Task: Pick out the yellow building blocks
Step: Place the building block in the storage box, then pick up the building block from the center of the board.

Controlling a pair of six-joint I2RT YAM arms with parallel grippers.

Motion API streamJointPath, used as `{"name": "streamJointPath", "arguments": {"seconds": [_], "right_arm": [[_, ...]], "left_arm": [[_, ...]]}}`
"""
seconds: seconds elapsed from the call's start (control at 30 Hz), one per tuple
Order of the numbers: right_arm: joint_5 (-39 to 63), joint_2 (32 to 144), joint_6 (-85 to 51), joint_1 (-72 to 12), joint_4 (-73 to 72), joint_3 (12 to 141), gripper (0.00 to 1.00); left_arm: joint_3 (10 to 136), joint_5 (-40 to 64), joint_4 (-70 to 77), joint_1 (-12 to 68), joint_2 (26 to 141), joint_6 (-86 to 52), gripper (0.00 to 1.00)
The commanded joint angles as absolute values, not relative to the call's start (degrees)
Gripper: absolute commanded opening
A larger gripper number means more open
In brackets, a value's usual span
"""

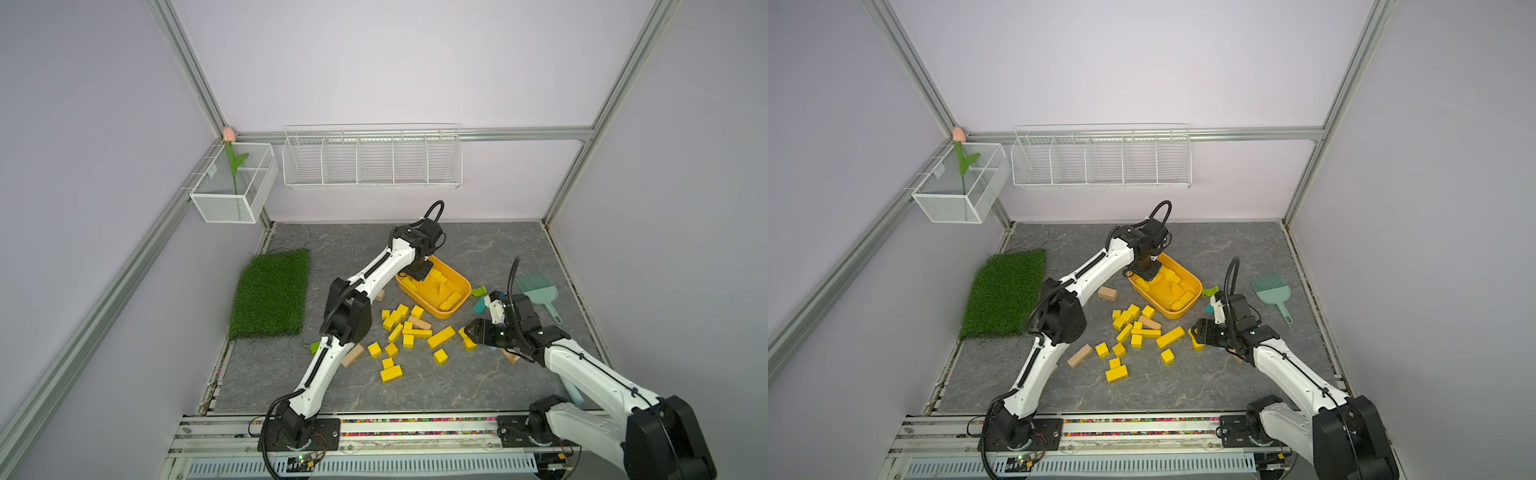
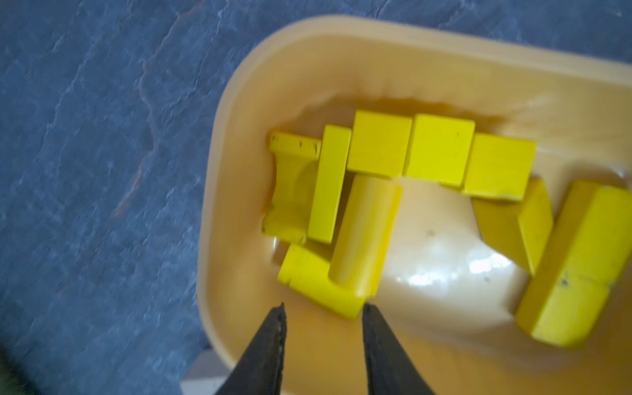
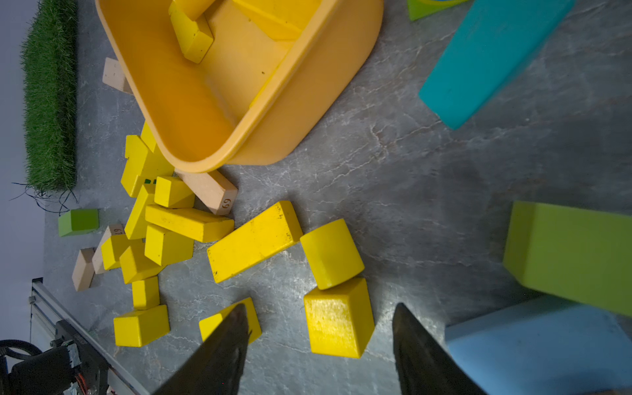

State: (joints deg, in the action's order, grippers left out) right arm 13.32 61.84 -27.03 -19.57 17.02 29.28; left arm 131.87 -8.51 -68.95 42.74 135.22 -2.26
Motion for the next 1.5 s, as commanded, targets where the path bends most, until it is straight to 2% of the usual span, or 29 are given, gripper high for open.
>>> {"name": "streamJointPath", "arguments": {"seconds": [0.0, 0.33, 0.5, 0.67, 1.0, 1.2, 1.47], "right_arm": [[13.1, 61.9, -27.7, -19.3, 17.7, 28.9, 0.68], [13.2, 63.2, -28.0, -19.3, 17.9, 29.6, 0.69], [13.0, 62.7, -28.2, -19.3, 18.0, 29.6, 0.68], [12.7, 60.7, -28.4, -19.3, 17.9, 28.9, 0.69], [12.6, 61.3, -28.4, -19.3, 18.1, 29.2, 0.69], [12.5, 61.1, -28.4, -19.3, 18.2, 29.2, 0.69], [12.6, 61.0, -28.4, -19.3, 18.2, 29.1, 0.69]], "left_arm": [[120.9, -6.2, -64.2, 43.7, 123.2, -7.2, 0.39], [83.7, 5.5, -49.7, 44.3, 94.3, -15.4, 0.39], [68.9, 6.4, -44.6, 44.7, 83.5, -20.6, 0.39], [58.1, 5.7, -42.2, 44.8, 77.6, -26.1, 0.38], [47.6, 2.3, -39.6, 44.7, 77.6, -33.6, 0.42], [48.4, 1.5, -38.4, 44.7, 82.0, -34.2, 0.43], [52.0, -5.8, -43.2, 44.7, 88.2, -36.3, 0.41]]}}
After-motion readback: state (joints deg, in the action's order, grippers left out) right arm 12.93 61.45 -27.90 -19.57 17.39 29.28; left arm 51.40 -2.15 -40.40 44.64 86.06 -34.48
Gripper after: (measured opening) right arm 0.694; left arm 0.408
